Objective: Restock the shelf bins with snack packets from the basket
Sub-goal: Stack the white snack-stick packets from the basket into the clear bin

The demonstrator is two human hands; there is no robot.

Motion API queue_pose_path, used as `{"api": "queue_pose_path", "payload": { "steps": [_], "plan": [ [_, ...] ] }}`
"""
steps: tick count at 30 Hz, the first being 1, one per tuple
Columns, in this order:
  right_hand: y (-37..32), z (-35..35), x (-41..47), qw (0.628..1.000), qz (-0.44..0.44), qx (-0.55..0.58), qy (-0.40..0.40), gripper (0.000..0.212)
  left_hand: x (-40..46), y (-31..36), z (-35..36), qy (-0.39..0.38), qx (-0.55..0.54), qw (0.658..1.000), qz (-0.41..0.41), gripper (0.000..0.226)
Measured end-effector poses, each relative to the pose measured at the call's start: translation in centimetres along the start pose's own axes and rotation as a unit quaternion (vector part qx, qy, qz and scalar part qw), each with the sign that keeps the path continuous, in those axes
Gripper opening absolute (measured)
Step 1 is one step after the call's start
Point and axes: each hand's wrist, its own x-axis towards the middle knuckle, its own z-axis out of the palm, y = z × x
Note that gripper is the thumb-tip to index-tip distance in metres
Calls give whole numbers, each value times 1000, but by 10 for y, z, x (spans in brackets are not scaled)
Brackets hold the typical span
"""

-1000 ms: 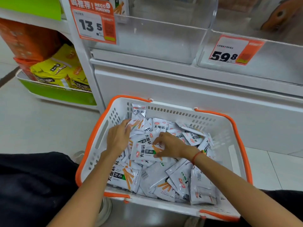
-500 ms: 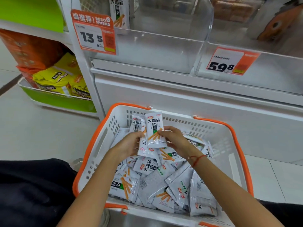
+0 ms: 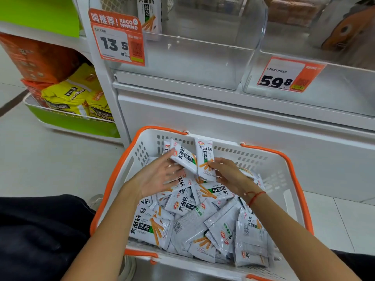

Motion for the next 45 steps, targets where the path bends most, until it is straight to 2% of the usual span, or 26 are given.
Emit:
{"api": "queue_pose_path", "payload": {
  "steps": [5, 7, 9, 11, 13, 15, 17, 20, 22, 24, 26, 28, 31, 32, 34, 37, 38, 40, 41, 43, 45],
  "plan": [
    [4, 6, -1, 999, -19, -30, -9, 20, 9, -12, 17, 77, 18, 990, 116, 66],
    [6, 10, -2, 993, -31, -112, -35, 16, 11, -17, 20, 109, 33, 982, 149, 44],
    [9, 14, -3, 978, -58, -192, -53, 23, 14, -18, 19, 171, 71, 971, 153, 29],
    [9, 17, -4, 968, -100, -228, -39, 29, 17, -16, 16, 211, 136, 959, 132, 30],
    [7, 18, -5, 963, -138, -230, -20, 18, 18, -14, 19, 206, 176, 956, 110, 28],
    [9, 19, -3, 962, -152, -226, -6, 12, 20, -16, 26, 188, 177, 963, 83, 25],
    [15, 21, 0, 956, -156, -249, 31, 14, 25, -18, 33, 189, 151, 968, 62, 30],
    [29, 32, 5, 944, -173, -266, 96, 28, 31, -21, 38, 227, 165, 957, 74, 35],
    [33, 45, 6, 939, -196, -256, 117, 22, 29, -22, 37, 242, 187, 947, 96, 39],
    [29, 58, 7, 938, -209, -260, 95, 18, 24, -19, 28, 250, 176, 946, 109, 37],
    [22, 63, 11, 922, -206, -323, 50, 23, 15, -10, 13, 270, 140, 945, 124, 34],
    [19, 62, 16, 864, -209, -458, -11, 27, 6, 3, -1, 302, 120, 935, 140, 31],
    [29, 57, 23, 729, -199, -635, -157, 52, -9, 19, -11, 291, 50, 938, 179, 29],
    [35, 57, 24, 678, -202, -686, -170, 59, -11, 22, -13, 281, 20, 941, 185, 27],
    [43, 54, 26, 597, -255, -748, -140, 57, -14, 24, -14, 273, -30, 944, 182, 24],
    [38, 47, 24, 525, -378, -755, -107, 38, -12, 22, -16, 266, -36, 950, 160, 25],
    [32, 42, 21, 523, -408, -741, -100, 32, -12, 20, -16, 267, -22, 952, 148, 23],
    [18, 25, 12, 552, -452, -698, -64, 29, -10, 17, -17, 269, 36, 955, 122, 24],
    [9, 13, 9, 577, -454, -677, -53, 31, -7, 16, -19, 273, 81, 952, 109, 30],
    [-10, -7, -2, 651, -422, -630, -48, 32, -3, 10, -20, 260, 167, 948, 81, 38],
    [-28, -18, -9, 696, -410, -587, -45, 30, -2, 5, -12, 221, 224, 948, 46, 38]
  ]
}}
